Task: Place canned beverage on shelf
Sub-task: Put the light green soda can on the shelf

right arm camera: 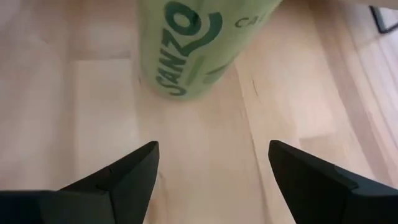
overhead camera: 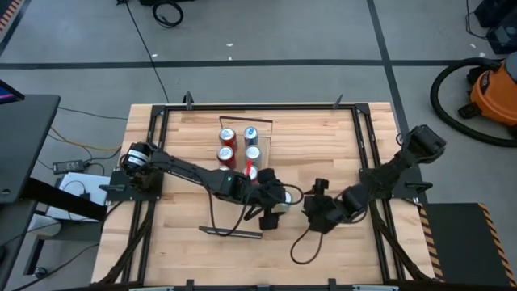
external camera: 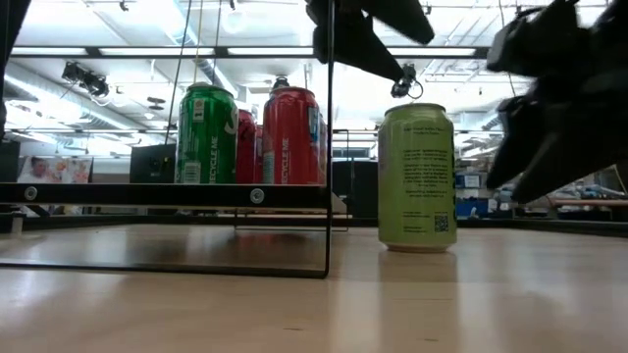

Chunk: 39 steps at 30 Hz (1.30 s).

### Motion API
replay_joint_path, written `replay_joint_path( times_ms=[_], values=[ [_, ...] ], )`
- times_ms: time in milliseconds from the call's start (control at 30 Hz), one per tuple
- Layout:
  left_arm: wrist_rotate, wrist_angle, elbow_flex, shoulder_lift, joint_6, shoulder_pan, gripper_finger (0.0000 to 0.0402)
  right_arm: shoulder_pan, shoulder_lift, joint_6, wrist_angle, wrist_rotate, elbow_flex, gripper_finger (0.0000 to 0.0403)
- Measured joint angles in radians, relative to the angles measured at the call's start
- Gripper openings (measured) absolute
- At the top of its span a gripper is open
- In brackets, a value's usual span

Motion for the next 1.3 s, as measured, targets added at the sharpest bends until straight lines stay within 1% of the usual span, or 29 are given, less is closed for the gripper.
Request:
replay_joint_path(
  times_ms=[67, 133, 233, 400, 500, 633, 767, 833, 1000, 1067, 1200, 1300],
  values=[
    [-0.002, 0.001, 0.000, 0.000, -0.061, -0.005, 0.0373, 0.032, -0.009, 0.058, -0.005, 0.032, 0.000, 0.0313],
    [-0.028, 0.002, 0.000, 0.001, -0.101, -0.010, 0.0373, 0.056, -0.014, 0.089, -0.013, 0.066, 0.000, 0.0313],
    [-0.079, 0.006, 0.000, 0.002, -0.108, -0.027, 0.0373, 0.073, -0.014, 0.094, -0.015, 0.100, 0.000, 0.0313],
    [-0.080, 0.019, 0.000, 0.003, -0.095, -0.045, 0.0373, 0.072, -0.014, 0.059, 0.000, 0.084, 0.000, 0.0313],
    [-0.085, 0.019, 0.000, 0.003, -0.051, -0.034, 0.0373, 0.070, -0.014, 0.039, 0.059, 0.076, 0.000, 0.0313],
    [-0.112, 0.003, 0.000, 0.003, -0.047, -0.006, 0.0373, 0.054, -0.012, 0.055, 0.155, 0.045, 0.000, 0.0313],
    [-0.117, -0.026, 0.000, 0.003, -0.076, 0.022, 0.0373, 0.054, 0.029, 0.121, 0.197, 0.154, 0.000, 0.0313],
    [-0.116, -0.032, 0.000, 0.003, -0.097, 0.031, 0.0373, 0.053, 0.058, 0.136, 0.195, 0.180, 0.000, 0.0313],
    [-0.110, -0.055, 0.000, 0.003, -0.221, 0.037, 0.0373, 0.011, 0.133, 0.179, 0.219, 0.162, 0.000, 0.0313],
    [-0.110, -0.065, 0.000, 0.003, -0.252, 0.037, 0.0373, -0.003, 0.160, 0.186, 0.255, 0.156, 0.000, 0.0313],
    [-0.110, -0.083, 0.000, 0.003, -0.255, 0.037, 0.0373, -0.033, 0.203, 0.185, 0.337, 0.161, 0.000, 0.0313],
    [-0.110, -0.104, 0.000, 0.003, -0.243, 0.037, 0.0373, -0.056, 0.204, 0.180, 0.340, 0.142, 0.000, 0.0313]
  ],
)
